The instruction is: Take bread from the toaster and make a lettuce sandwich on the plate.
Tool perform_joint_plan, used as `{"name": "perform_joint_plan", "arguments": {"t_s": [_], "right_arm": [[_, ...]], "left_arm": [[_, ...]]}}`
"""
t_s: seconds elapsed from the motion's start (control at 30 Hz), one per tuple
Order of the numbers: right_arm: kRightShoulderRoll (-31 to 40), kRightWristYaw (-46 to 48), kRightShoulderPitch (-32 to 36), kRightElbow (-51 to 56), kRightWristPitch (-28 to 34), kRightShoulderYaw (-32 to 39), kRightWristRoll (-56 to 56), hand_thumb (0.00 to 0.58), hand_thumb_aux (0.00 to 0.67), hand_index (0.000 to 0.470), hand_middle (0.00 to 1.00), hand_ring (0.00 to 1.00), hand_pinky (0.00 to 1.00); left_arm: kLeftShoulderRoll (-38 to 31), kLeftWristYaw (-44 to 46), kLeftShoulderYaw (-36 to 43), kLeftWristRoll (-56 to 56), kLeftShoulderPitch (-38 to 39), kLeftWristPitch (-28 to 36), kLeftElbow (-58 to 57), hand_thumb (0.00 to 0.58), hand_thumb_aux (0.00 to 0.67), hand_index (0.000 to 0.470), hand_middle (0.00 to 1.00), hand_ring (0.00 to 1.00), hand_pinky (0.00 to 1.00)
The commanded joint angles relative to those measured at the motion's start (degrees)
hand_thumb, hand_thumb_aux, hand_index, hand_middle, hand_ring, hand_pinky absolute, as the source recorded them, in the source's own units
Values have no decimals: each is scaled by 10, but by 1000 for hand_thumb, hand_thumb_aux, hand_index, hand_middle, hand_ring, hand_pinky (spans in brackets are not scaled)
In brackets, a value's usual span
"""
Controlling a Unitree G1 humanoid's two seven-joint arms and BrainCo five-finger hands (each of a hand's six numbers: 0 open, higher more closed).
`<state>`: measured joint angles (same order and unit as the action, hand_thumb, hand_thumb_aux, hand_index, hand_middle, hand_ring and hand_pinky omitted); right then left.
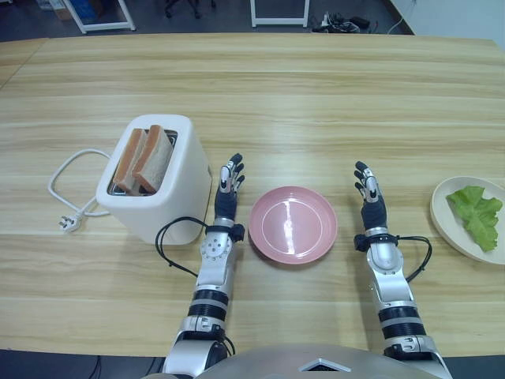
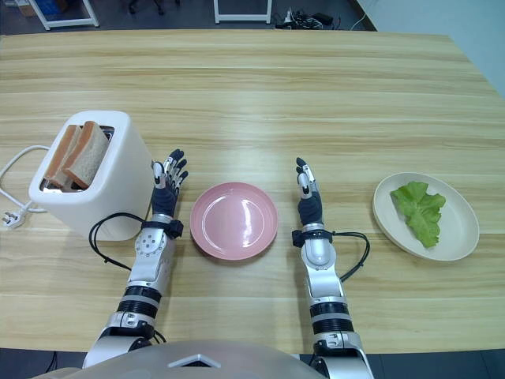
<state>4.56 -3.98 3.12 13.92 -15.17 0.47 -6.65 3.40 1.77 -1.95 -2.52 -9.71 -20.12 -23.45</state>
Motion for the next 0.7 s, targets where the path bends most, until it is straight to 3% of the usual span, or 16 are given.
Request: {"name": "perform_joint_plan", "arguments": {"t_s": [0.03, 0.33, 0.4, 0.53, 0.6, 0.7], "right_arm": [[-3, 1, 0, 3, -1, -3, 5, 0, 0, 0, 0, 0, 0], [-2, 0, -2, 4, -4, -2, 2, 0, 0, 0, 0, 0, 0], [-2, 0, -1, 7, -4, -2, 1, 0, 0, 0, 0, 0, 0], [-3, -9, -2, 20, -5, -2, -4, 0, 0, 0, 0, 0, 0], [-7, -13, 0, 27, -6, 2, -9, 0, 0, 0, 0, 0, 0], [-11, -19, 3, 37, -7, 8, -13, 0, 0, 0, 0, 0, 0]], "left_arm": [[-5, -7, 1, 11, 2, -6, -11, 0, 0, 0, 0, 0, 0], [-15, 3, 15, 28, 13, -7, 4, 0, 0, 0, 0, 0, 0], [-22, 39, 45, 18, 59, -10, 131, 0, 0, 0, 0, 0, 0], [-89, 112, 96, -111, 135, 40, 525, 0, 0, 0, 0, 0, 0], [-145, 126, 53, -211, 145, 55, 658, 0, 0, 0, 0, 0, 0], [-193, 109, -75, -222, 135, 62, 681, 0, 0, 0, 0, 0, 0]]}}
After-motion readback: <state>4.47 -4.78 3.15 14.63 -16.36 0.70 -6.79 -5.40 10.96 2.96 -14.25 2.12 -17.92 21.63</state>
